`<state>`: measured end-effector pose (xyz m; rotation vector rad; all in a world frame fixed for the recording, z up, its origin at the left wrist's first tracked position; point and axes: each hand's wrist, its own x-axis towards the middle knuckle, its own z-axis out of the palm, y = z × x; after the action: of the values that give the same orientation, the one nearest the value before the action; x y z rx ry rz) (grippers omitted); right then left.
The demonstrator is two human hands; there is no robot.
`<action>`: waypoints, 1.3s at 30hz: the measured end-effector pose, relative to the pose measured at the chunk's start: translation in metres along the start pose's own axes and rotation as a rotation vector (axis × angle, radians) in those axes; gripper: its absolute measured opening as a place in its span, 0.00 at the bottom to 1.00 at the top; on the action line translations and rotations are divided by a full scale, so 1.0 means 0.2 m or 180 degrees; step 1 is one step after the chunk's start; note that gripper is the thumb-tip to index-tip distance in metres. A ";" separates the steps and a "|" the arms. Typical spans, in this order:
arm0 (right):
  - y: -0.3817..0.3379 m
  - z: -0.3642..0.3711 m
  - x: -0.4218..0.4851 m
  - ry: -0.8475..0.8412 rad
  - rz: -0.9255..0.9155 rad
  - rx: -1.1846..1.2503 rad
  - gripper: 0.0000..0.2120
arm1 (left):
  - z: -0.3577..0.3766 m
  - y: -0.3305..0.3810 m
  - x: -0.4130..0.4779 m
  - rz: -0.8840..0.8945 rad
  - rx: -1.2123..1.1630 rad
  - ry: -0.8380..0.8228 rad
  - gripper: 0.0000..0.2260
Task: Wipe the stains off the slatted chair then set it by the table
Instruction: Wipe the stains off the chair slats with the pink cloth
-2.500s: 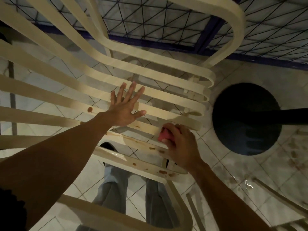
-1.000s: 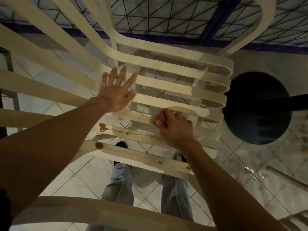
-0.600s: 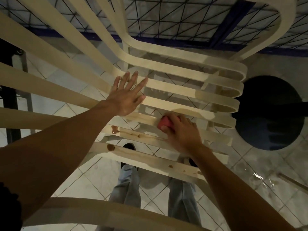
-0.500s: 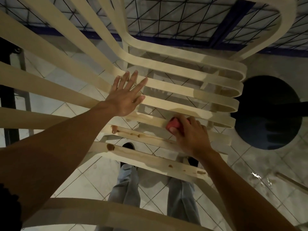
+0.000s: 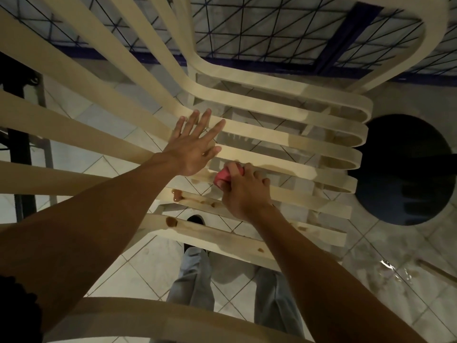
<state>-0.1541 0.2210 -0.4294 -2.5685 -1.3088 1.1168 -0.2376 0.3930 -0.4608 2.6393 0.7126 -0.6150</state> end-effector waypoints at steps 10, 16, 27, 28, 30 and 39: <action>-0.02 0.01 -0.03 0.0070 0.0084 0.0034 0.23 | -0.01 -0.01 0.00 0.0028 -0.0016 -0.0041 0.28; -0.11 0.01 0.03 -0.0082 0.0079 0.0090 0.23 | -0.02 -0.02 0.00 0.0070 0.0076 -0.0014 0.28; 0.02 -0.02 -0.04 0.0026 0.0029 0.0173 0.23 | -0.07 -0.01 -0.02 0.0074 0.0026 -0.0110 0.29; 0.03 -0.02 -0.04 0.0037 0.0043 0.0154 0.23 | -0.09 -0.01 -0.02 0.0084 0.0045 -0.0127 0.29; 0.04 -0.03 -0.05 0.0027 0.0029 0.0143 0.23 | -0.15 -0.01 -0.02 0.0133 0.0106 -0.0151 0.29; -0.14 0.00 0.10 -0.0023 -0.0336 0.0615 0.23 | -0.30 -0.04 -0.02 0.0125 0.1561 -0.0683 0.39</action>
<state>-0.1658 0.2534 -0.4313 -2.3330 -1.2537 1.1712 -0.2257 0.4243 -0.4092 2.9427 0.4917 -1.1684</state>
